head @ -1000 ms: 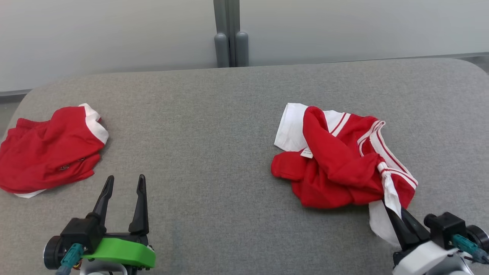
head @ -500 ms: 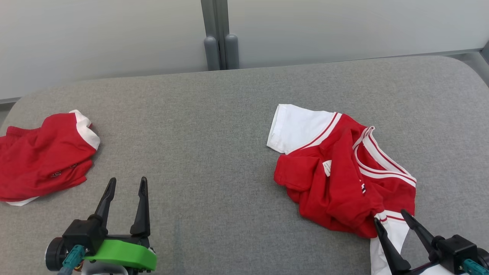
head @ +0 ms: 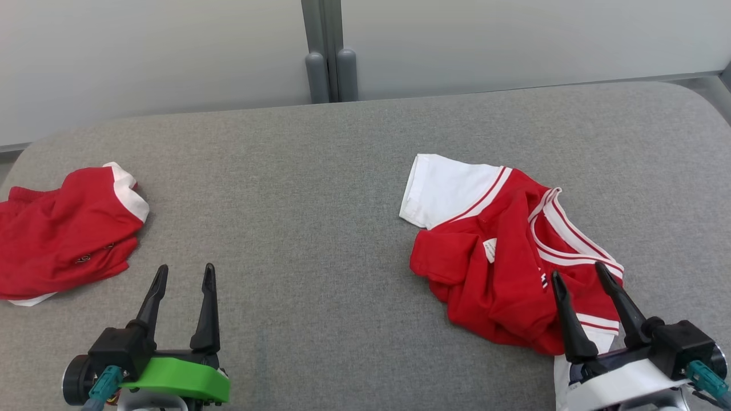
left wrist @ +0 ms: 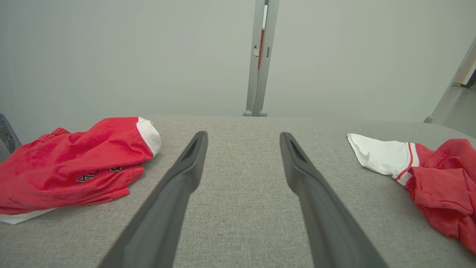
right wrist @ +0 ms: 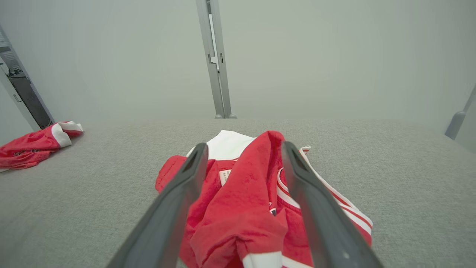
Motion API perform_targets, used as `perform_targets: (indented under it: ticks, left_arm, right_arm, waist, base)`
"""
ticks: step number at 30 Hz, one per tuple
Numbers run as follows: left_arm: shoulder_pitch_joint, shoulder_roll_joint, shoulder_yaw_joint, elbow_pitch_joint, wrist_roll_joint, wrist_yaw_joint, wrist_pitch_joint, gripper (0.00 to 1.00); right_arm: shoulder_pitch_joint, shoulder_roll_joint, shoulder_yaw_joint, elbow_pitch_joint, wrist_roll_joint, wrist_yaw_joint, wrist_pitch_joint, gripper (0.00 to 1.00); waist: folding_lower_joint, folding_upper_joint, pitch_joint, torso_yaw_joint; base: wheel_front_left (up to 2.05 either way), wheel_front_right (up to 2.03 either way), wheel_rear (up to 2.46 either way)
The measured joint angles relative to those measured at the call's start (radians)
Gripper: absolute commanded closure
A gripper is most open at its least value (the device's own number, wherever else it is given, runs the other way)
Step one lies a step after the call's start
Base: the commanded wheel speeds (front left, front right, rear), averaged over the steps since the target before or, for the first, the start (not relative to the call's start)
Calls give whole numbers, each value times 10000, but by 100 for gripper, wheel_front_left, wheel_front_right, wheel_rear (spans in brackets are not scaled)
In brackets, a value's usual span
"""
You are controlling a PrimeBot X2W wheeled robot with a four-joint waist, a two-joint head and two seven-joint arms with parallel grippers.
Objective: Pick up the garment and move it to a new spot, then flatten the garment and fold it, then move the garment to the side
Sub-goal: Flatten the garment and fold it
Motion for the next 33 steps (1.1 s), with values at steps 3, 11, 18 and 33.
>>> perform_targets:
  ticks: [3, 11, 18, 33]
  left_arm:
    - [-30, -4, 8, -8, 4, 0, 0, 0]
    - [-221, -17, 8, 13, 13, 0, 0, 0]
    - [-252, -67, -35, 75, 13, 0, 0, 0]
    - [-2281, 161, -3716, 1260, -508, 0, 0, 0]
  right_arm:
    - [-302, 326, -163, 19, -48, 0, -23, 0]
    - [-1259, 671, -376, 589, -228, 0, -35, 0]
    - [-1880, 767, -608, 1170, -263, 0, -35, 0]
    - [-2123, 840, -669, 1116, -366, 0, -35, 0]
  waist:
    - [0, 0, 83, -19]
    - [0, 0, 274, -129]
    - [0, 0, 239, -135]
    - [0, 0, 569, -637]
  base:
    - [0, 0, 0]
    - [0, 0, 0]
    - [0, 0, 0]
    - [0, 0, 0]
